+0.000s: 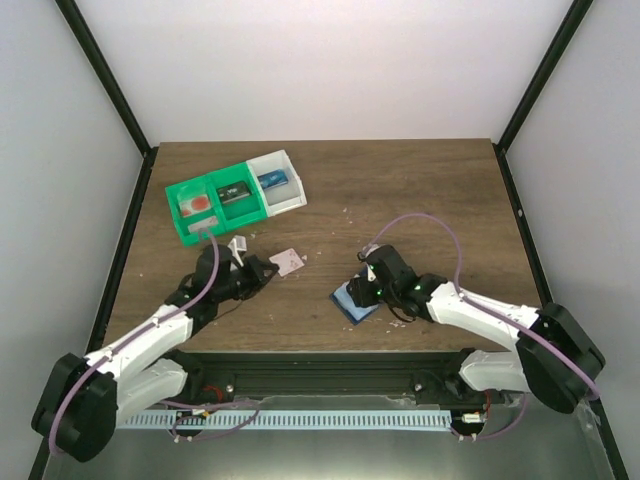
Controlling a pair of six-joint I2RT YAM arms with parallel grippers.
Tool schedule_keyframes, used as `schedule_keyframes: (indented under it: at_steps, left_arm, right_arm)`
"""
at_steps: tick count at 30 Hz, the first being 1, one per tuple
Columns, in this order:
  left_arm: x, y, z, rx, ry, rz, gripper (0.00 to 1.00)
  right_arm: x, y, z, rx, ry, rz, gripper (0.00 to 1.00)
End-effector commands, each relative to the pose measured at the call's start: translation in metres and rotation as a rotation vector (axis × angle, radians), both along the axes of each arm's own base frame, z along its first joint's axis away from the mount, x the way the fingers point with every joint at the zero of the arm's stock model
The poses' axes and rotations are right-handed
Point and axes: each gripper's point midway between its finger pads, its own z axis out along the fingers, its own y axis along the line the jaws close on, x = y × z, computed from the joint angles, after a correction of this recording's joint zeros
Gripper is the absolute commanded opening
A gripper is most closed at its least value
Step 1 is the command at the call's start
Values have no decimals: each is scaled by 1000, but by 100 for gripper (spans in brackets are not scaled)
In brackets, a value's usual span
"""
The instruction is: Take the credit cards out of the card holder
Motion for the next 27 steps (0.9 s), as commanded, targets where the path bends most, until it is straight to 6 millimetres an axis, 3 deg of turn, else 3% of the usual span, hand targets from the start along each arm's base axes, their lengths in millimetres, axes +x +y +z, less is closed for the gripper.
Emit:
schedule_keyframes:
  at_steps: [1, 8, 13, 21, 27]
  left_arm:
    - [14, 18, 12, 97, -93, -29, 0]
    - [34, 40, 29, 166, -170, -53, 0]
    - [48, 67, 36, 210, -200, -6, 0]
    - [75, 122, 64, 316, -294, 109, 0]
    - [91, 155, 78, 369, -359, 133, 0]
  right_arm:
    - [-13, 6, -14, 34, 89, 29, 63]
    - [-35, 5, -43, 50, 196, 56, 69]
    - [-46, 15, -48, 125, 244, 90, 72]
    - [-57, 51, -20, 369, 293, 162, 73]
    - [-50, 53, 22, 410, 175, 196, 76]
